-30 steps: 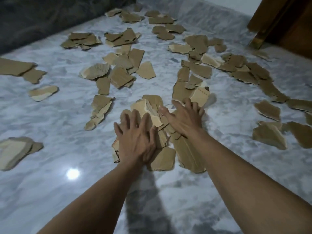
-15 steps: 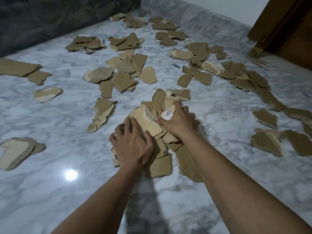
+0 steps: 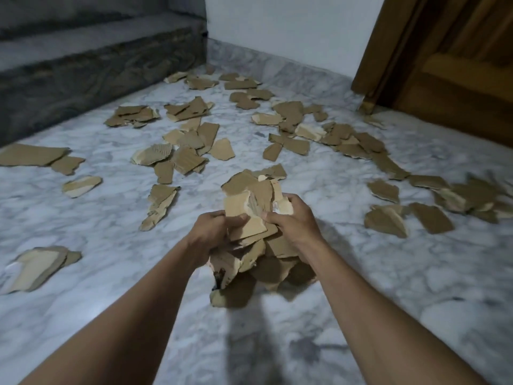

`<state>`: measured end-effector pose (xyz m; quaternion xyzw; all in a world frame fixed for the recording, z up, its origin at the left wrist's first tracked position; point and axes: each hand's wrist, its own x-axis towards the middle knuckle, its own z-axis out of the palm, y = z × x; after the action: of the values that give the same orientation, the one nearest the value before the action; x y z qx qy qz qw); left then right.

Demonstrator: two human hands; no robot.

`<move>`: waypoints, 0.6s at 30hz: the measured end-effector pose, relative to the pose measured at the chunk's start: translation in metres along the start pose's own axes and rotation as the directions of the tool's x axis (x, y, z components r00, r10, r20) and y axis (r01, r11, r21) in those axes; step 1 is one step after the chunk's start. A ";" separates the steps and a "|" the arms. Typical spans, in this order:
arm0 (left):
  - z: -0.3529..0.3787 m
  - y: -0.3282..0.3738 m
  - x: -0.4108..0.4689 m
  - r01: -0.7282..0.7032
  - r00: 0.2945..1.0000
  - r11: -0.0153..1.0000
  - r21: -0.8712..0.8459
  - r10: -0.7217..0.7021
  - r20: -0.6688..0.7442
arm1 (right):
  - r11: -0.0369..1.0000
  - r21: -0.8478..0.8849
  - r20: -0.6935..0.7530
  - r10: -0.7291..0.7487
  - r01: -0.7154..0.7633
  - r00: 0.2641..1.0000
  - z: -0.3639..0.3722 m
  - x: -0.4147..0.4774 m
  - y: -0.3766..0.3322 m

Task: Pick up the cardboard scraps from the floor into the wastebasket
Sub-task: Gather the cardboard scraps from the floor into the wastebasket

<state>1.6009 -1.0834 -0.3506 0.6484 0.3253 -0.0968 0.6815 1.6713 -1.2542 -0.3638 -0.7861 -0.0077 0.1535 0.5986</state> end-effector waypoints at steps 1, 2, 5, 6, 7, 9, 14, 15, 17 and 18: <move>0.007 0.006 -0.009 -0.002 0.997 1.000 -0.030 0.004 0.072 | 1.000 0.013 -0.014 -0.012 0.013 1.000 -0.015 -0.006 -0.006; 0.016 0.012 -0.017 -0.016 0.992 0.999 -0.048 0.021 0.123 | 0.999 0.000 -0.021 -0.033 0.033 0.999 -0.030 -0.013 -0.013; 0.052 0.035 -0.043 -0.132 0.977 0.991 -0.022 0.134 0.167 | 0.990 -0.066 -0.018 -0.124 0.122 0.992 -0.086 -0.043 -0.037; 0.067 0.045 -0.054 -0.185 0.968 0.983 -0.009 0.183 0.171 | 0.984 -0.083 -0.022 -0.157 0.155 0.987 -0.106 -0.053 -0.045; 0.085 0.057 -0.065 -0.228 0.957 0.974 -0.010 0.226 0.182 | 0.977 -0.108 -0.034 -0.186 0.182 0.982 -0.128 -0.065 -0.054; 0.123 0.085 -0.094 -0.299 0.924 0.954 -0.036 0.298 0.238 | 0.962 -0.158 -0.083 -0.236 0.221 0.968 -0.173 -0.088 -0.075; 0.230 0.145 -0.166 -0.470 0.806 0.881 -0.050 0.452 0.383 | 0.921 -0.272 -0.265 -0.350 0.278 0.898 -0.298 -0.146 -0.122; 0.252 0.155 -0.179 -0.504 0.777 0.862 -0.052 0.479 0.409 | 0.914 -0.291 -0.295 -0.367 0.283 0.883 -0.323 -0.158 -0.129; 0.302 0.172 -0.204 -0.562 0.721 0.824 -0.072 0.531 0.445 | 0.901 -0.321 -0.352 -0.401 0.293 0.846 -0.375 -0.180 -0.139; 0.328 0.180 -0.217 -0.581 0.696 0.809 -0.086 0.549 0.463 | 0.898 -0.331 -0.385 -0.408 0.289 0.828 -0.400 -0.192 -0.143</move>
<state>1.6377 -1.4318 -0.0967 0.6960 -0.0667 -0.0467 0.7135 1.6131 -1.6270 -0.0898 -0.8561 -0.0352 -0.1455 0.4946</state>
